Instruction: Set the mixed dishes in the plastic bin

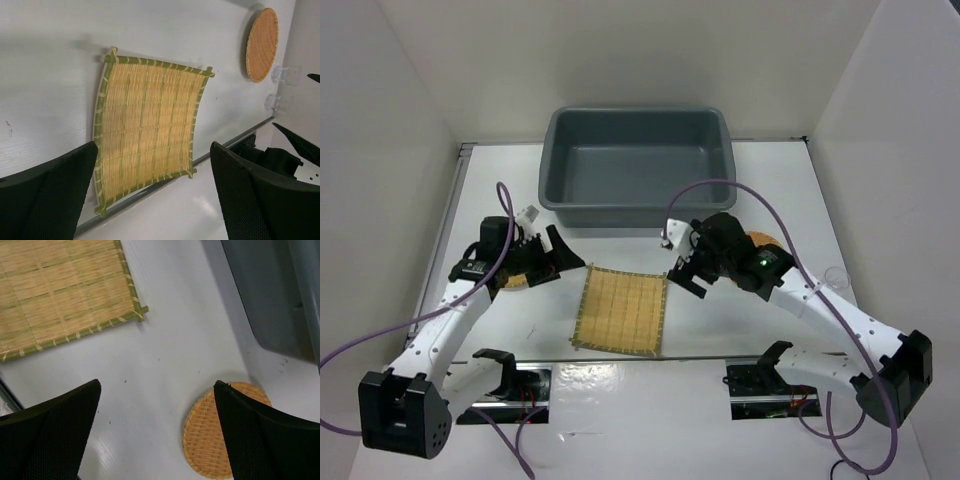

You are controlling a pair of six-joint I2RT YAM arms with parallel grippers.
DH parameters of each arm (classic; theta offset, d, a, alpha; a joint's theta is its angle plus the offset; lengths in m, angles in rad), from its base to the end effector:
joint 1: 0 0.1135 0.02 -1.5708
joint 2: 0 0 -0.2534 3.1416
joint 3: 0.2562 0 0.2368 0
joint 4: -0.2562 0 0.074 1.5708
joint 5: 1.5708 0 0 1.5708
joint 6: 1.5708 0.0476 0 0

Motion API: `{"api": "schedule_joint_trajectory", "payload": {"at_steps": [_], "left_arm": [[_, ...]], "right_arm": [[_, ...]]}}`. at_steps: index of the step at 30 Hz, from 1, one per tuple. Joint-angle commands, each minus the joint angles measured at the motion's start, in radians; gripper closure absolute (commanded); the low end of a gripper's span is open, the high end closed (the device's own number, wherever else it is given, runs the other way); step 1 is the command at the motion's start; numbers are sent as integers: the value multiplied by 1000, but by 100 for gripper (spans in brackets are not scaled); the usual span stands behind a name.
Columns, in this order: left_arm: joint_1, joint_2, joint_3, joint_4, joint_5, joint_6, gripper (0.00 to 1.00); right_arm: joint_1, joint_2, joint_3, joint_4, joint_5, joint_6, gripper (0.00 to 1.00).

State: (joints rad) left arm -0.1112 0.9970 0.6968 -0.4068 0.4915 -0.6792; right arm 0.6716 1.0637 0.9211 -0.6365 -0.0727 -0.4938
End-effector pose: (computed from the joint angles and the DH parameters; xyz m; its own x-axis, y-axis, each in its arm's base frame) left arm 0.2034 -0.0453 0.2406 -0.7878 -0.4693 -0.3990 -0.0519 0.6960 -0.7161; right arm 0.1690 0.1388 0.2765 -0.1710 -0.7398 -0.6507 -0.8428 0.4520 -0.2923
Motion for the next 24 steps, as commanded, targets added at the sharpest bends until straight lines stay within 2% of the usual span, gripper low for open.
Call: {"api": "schedule_joint_trajectory", "payload": {"at_steps": [1,4,5,8,9,12,18,24], "left_arm": [[-19,-69,7,4,-37,-16,1],[-61,-83,-71,45,-4,-68,1],[-71,-83,-71,45,-22,-80,1],[-91,-63,-103,54,-51,-101,1],[-102,-52,-112,87,-51,-112,1],[-102,30,-132,129,9,-123,1],[-157,231,-114,129,-28,-123,1],[-166,292,-122,154,-31,-132,1]], "right_arm": [[78,15,-22,49,70,-61,2],[134,54,-31,89,28,-110,2],[144,64,-31,124,18,-124,9],[190,129,-54,182,17,-152,59],[191,190,-29,192,2,-152,81],[191,252,-7,201,-42,-140,98],[191,340,-7,221,-67,-152,100],[191,407,-41,270,-67,-184,100]]}}
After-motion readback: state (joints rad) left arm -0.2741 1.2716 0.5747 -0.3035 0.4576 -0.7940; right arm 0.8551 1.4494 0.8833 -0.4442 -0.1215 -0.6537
